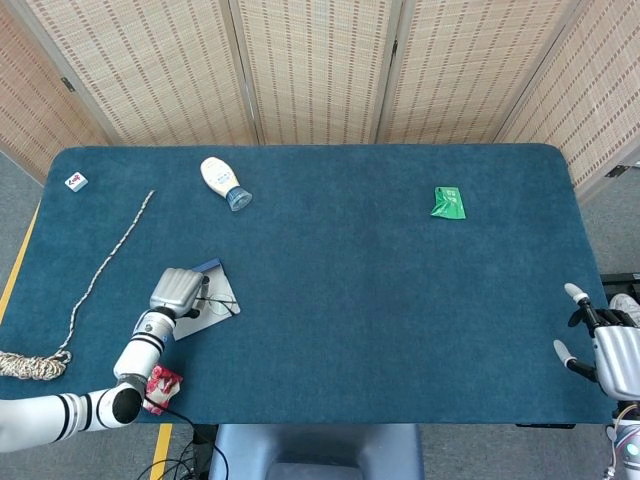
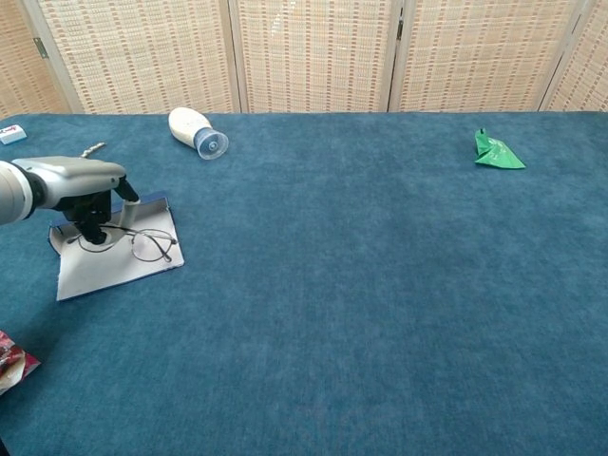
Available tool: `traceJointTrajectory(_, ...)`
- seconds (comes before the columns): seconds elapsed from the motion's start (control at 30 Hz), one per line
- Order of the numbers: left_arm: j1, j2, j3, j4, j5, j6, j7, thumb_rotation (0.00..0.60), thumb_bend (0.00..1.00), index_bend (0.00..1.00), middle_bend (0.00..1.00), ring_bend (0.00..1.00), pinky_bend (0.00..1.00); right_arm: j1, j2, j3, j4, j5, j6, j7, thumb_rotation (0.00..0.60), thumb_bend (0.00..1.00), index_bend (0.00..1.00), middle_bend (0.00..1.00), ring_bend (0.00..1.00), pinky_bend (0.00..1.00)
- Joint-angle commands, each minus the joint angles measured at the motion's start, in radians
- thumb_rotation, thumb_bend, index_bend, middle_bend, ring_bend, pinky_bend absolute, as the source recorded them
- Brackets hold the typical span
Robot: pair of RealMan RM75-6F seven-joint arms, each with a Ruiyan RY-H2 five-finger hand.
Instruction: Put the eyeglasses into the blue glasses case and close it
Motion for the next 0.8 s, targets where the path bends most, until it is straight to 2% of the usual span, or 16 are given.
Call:
traceJointTrajectory(0.03,0.0,-0.004,-0.014,0.007,-0.035,-0.029,-0.014,0.6,0.5,0.58,1.0,1.0,1.0,-0.001,0.001,0.0,-0.001,0.0,0.001,-0.001,0.6,0.27,0.13,0.49,0.45,0.33)
traceJointTrajectory(0.17,-0.009,-0.007,-0.022,0.023,-0.065,-0.051,-0.018,0.6,0.5,0.56,1.0,1.0,1.0,-0.003,0.003,-0.001,-0.001,0.001,0.003,0.001,0.6,0.27,0.13,0.49,0.45,0.33)
traceJointTrajectory(0.4,-0.003,-0.002,-0.028,0.02,-0.04,-0.019,-0.026,0.6,0.5,0.36,1.0,1.0,1.0,-0.005,0.002,-0.001,0.006,0.008,0.002,0.008,0.6,0.27,0.13,0.5,0.45,0.33)
traceJointTrajectory(0.6,-0.001,0.009,-0.029,0.011,-0.031,-0.017,-0.028,0.6,0.5,0.28,1.0,0.99,1.0,-0.001,-0.001,-0.001,0.012,0.003,-0.001,0.016,0.6,0.27,0.13,0.5,0.45,0.33)
traceJointTrajectory(0.8,0.015,0.0,-0.02,-0.011,0.096,0.041,-0.036,0.6,0.49,0.19,1.0,0.99,1.0,-0.002,-0.003,-0.001,0.019,0.006,-0.002,0.02,0.6,0.26,0.13,0.5,0.46,0.33)
